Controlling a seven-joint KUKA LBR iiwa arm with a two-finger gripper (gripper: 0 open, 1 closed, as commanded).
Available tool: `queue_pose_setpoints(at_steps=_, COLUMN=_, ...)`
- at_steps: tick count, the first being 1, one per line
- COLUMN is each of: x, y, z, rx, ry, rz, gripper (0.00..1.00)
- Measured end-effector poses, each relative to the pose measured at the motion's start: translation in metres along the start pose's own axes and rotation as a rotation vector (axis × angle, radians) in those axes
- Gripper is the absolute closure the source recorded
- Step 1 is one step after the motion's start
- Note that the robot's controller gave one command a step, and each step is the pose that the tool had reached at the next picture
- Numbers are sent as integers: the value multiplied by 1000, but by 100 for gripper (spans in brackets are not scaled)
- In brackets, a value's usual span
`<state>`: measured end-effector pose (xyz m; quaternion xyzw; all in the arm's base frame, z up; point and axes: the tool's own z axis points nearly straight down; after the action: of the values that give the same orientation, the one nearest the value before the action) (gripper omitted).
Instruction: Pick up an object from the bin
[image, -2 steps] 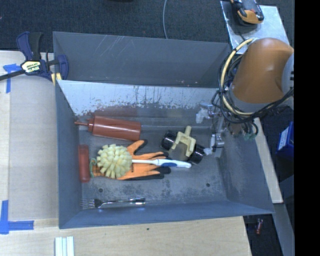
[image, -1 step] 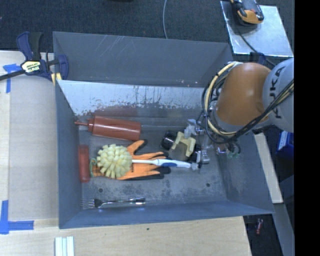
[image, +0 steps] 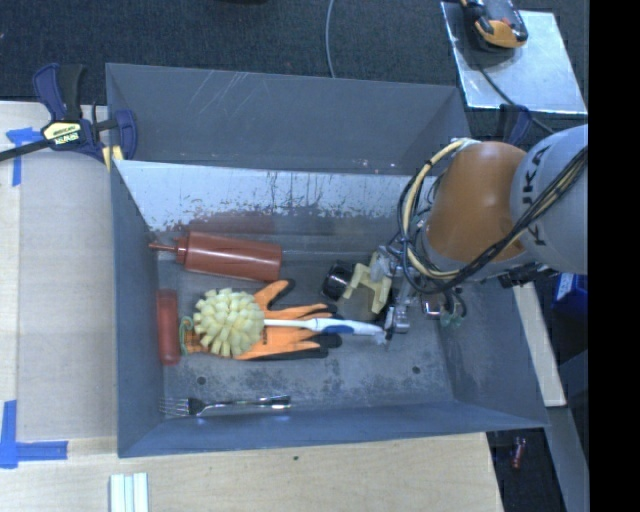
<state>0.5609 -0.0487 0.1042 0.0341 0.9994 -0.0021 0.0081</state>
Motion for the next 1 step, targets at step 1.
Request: queue_pose_setpoints(at_steps=1, x=-33, y=53, z=9, rx=0, ry=11, rz=-128, gripper=0)
